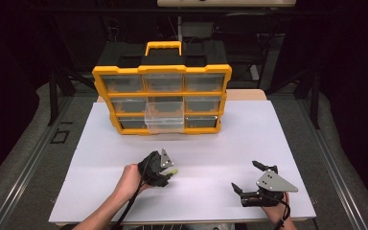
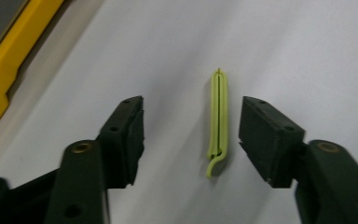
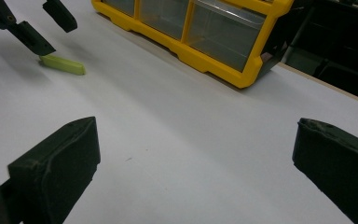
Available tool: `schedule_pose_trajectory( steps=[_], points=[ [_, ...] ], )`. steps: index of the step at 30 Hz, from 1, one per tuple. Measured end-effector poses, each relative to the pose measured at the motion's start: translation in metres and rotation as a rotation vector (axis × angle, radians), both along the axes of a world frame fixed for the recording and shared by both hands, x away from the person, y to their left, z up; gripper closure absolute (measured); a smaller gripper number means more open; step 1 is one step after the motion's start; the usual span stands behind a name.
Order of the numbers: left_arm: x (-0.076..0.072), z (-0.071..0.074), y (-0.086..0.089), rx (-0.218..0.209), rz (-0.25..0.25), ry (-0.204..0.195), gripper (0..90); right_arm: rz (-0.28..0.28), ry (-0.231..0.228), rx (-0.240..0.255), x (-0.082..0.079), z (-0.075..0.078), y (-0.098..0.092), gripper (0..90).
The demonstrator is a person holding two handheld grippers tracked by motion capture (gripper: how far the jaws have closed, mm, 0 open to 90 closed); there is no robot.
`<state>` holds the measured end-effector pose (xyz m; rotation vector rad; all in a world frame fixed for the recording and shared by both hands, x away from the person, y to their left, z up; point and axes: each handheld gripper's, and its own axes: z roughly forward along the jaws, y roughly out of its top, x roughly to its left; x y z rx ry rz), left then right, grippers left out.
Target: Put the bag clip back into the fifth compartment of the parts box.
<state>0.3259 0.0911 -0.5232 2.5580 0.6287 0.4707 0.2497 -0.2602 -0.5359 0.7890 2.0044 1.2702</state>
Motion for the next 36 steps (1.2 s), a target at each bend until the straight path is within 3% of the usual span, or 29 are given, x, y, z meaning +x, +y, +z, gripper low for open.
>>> schedule_pose_trajectory(
  steps=[2,3,11,17,18,25,36],
  points=[
    [0.0,-0.001,-0.002,-0.008,-0.008,0.017,48.8,-0.002,0.002,-0.001,0.0,0.0,0.0,0.3],
    [0.0,-0.001,-0.002,-0.018,-0.012,0.027,54.2,0.0,-0.001,-0.006,0.0,0.0,0.0,0.4],
    [0.003,-0.005,-0.007,-0.008,-0.012,0.075,65.8,0.0,0.0,-0.009,0.0,0.0,0.001,0.4],
    [0.008,-0.008,-0.009,0.001,-0.012,0.114,67.6,0.002,0.003,-0.009,0.0,-0.001,0.001,0.5],
    [0.009,-0.009,-0.009,-0.015,-0.017,0.133,68.2,0.001,0.003,-0.009,0.0,-0.001,0.001,0.5],
    [0.014,-0.012,-0.01,0.009,-0.01,0.156,74.0,0.005,0.004,-0.014,0.0,-0.001,0.001,0.7],
    [0.021,-0.01,-0.012,0.008,0.001,0.226,80.0,0.006,0.006,-0.018,0.0,-0.001,0.001,0.9]
  ],
)
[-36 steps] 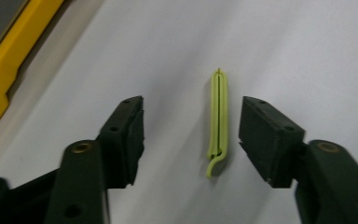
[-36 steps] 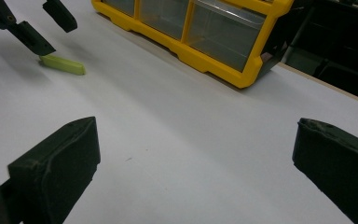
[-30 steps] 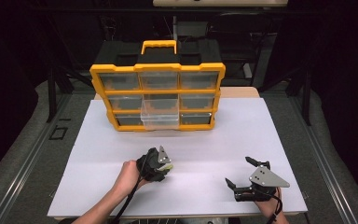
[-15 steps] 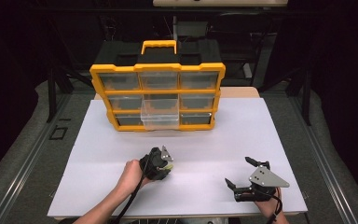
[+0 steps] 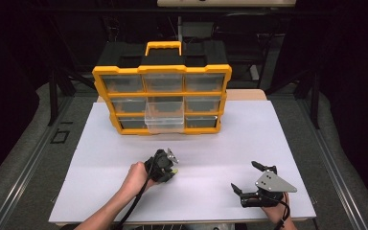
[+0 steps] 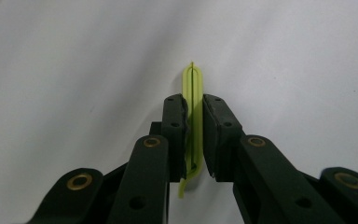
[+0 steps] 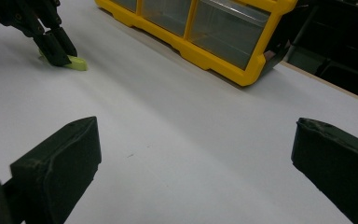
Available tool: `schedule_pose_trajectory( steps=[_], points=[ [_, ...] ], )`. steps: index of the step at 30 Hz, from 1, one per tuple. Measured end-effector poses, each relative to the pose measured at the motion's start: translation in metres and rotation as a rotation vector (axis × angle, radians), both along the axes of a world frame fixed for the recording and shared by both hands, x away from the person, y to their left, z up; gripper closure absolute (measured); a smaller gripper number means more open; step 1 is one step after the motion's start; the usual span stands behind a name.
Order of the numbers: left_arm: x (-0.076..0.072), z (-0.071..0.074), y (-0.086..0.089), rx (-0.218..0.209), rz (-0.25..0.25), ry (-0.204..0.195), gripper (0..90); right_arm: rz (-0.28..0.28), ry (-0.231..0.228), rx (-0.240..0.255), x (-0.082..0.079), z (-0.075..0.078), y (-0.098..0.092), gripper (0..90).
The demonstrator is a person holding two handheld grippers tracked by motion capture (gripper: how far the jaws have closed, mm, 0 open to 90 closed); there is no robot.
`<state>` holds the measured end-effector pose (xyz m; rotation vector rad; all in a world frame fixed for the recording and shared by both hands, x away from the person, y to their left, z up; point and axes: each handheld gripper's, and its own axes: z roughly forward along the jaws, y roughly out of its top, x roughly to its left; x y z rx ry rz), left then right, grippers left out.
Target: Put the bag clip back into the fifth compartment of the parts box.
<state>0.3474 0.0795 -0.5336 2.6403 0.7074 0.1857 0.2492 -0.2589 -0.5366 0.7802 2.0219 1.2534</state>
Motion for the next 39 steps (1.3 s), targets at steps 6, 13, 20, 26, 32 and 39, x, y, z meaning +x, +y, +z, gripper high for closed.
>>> schedule_pose_trajectory(
  steps=[6,13,20,26,32,39],
  points=[
    [0.001,0.002,0.003,-0.012,-0.009,0.014,80.5,0.0,0.0,0.001,0.0,0.0,0.0,1.0],
    [-0.002,0.008,0.008,-0.02,-0.024,-0.002,80.4,-0.002,-0.001,0.0,0.0,0.0,0.0,1.0],
    [-0.002,0.013,0.016,-0.032,-0.023,-0.023,80.4,-0.008,0.005,0.009,0.001,0.0,-0.002,1.0],
    [-0.002,0.016,0.021,-0.042,-0.016,-0.029,80.4,-0.007,-0.002,0.007,0.0,0.0,-0.002,1.0],
    [0.0,0.018,0.026,-0.041,-0.014,-0.033,80.4,-0.009,-0.001,0.008,0.0,0.0,-0.002,1.0],
    [0.002,0.023,0.034,-0.049,-0.015,-0.03,80.4,-0.013,-0.004,0.008,0.0,0.0,-0.003,1.0]
  ],
)
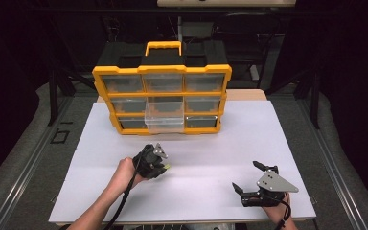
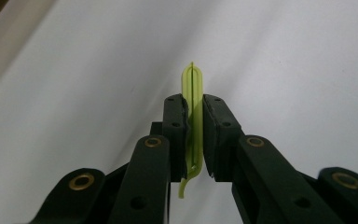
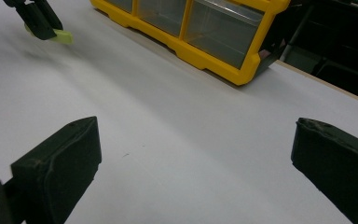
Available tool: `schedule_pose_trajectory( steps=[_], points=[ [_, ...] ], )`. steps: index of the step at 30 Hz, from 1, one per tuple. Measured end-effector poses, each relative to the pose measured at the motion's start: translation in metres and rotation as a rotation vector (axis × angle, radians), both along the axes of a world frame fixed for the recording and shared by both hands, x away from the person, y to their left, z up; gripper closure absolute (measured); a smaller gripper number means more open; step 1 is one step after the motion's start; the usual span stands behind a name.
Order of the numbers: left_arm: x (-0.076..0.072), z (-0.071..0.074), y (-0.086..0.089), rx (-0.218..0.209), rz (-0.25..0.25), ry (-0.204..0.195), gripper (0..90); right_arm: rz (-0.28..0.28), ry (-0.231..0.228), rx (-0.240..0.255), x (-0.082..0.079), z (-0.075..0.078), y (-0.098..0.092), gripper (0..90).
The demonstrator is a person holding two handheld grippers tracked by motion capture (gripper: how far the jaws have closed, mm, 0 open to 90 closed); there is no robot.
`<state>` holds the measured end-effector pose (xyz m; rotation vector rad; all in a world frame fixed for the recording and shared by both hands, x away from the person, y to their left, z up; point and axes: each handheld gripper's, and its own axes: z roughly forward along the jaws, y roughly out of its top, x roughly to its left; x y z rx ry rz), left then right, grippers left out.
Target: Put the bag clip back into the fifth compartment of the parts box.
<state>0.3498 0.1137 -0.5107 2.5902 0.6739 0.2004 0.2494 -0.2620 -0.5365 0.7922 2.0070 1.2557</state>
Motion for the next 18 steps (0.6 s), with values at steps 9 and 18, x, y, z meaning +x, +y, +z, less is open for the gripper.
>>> schedule_pose_trajectory(
  steps=[9,18],
  points=[
    [0.004,0.008,0.013,-0.008,0.016,-0.007,80.4,0.0,-0.002,-0.003,0.0,0.0,0.0,1.1],
    [0.006,0.012,0.021,-0.002,0.019,-0.006,80.3,-0.002,-0.002,-0.005,0.0,0.0,0.0,1.1]
  ],
)
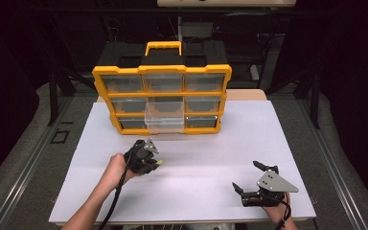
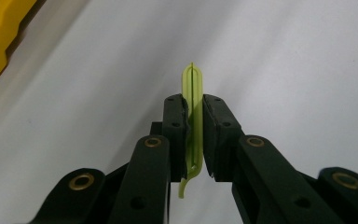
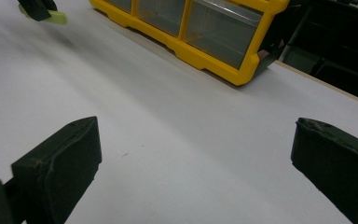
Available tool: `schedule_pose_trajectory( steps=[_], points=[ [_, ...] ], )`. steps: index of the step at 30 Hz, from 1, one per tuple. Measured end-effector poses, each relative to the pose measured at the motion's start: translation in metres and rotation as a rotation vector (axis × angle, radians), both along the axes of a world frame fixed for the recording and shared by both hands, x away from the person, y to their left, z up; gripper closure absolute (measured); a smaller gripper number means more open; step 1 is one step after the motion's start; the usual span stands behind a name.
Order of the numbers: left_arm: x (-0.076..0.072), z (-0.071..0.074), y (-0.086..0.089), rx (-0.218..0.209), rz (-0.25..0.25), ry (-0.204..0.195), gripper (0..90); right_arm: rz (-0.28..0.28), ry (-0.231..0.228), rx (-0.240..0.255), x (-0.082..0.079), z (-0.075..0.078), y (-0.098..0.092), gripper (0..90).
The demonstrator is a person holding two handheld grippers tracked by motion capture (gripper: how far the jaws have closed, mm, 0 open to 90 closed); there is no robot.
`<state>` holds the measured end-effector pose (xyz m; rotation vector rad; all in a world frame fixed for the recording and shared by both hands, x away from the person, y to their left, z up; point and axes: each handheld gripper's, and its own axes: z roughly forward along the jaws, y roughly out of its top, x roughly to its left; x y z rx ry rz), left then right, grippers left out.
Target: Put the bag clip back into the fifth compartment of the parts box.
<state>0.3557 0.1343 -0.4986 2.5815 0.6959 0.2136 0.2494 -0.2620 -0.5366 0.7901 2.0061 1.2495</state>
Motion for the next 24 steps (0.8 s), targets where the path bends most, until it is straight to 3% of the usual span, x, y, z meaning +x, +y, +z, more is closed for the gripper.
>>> schedule_pose_trajectory(
  steps=[24],
  points=[
    [0.011,0.008,0.027,0.002,0.056,-0.024,80.4,-0.002,0.002,0.002,0.0,0.0,-0.001,1.1]
  ],
)
